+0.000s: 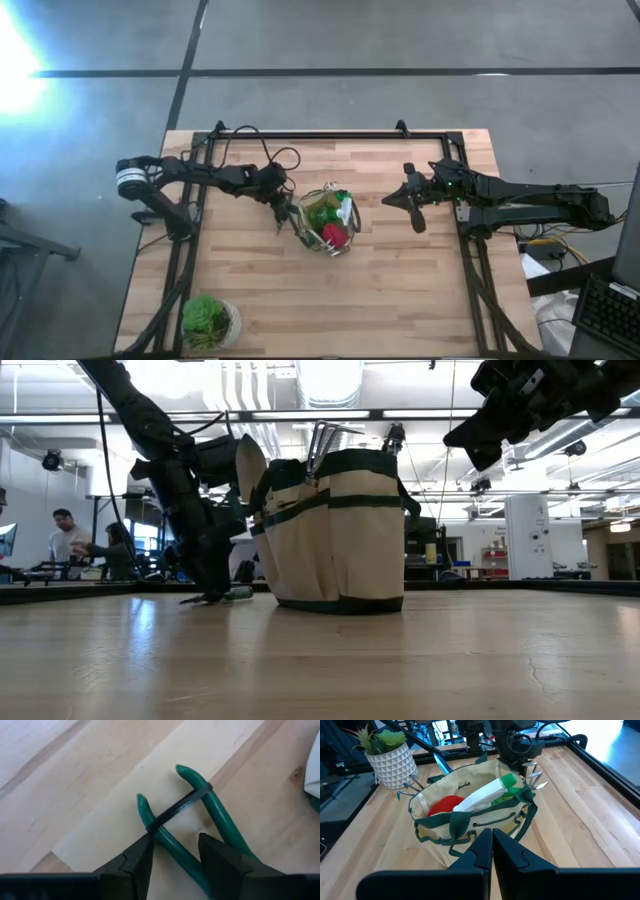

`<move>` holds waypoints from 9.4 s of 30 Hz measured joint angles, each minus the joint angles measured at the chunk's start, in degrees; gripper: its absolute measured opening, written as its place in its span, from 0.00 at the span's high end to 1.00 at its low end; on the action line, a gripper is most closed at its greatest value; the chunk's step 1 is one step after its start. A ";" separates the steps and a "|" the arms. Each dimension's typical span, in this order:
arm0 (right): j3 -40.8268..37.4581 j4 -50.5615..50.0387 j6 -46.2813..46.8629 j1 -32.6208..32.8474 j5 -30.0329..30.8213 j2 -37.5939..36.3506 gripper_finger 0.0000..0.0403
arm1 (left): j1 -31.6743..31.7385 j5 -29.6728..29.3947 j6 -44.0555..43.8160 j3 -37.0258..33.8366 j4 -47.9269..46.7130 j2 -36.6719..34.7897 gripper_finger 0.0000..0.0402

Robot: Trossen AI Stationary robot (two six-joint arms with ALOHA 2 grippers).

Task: Pick & Place Garden tools in Gardening bag
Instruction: Put the shear scissors into the pocket of the gardening bag

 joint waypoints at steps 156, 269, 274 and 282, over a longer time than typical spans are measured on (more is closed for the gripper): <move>22.00 53.97 0.97 4.52 9.57 37.20 0.63 | -29.83 -48.39 64.84 19.53 85.10 4.53 0.94; 15.85 28.55 21.72 46.59 70.93 32.48 0.96 | -26.27 -69.07 25.60 -1.57 40.64 -25.22 0.57; 17.13 28.98 21.89 46.38 72.10 34.18 0.96 | -24.60 -69.09 28.50 -0.49 40.73 -25.24 0.57; 19.59 29.11 20.92 49.97 79.48 37.00 0.96 | -24.48 -69.07 30.95 -0.46 40.60 -25.24 0.57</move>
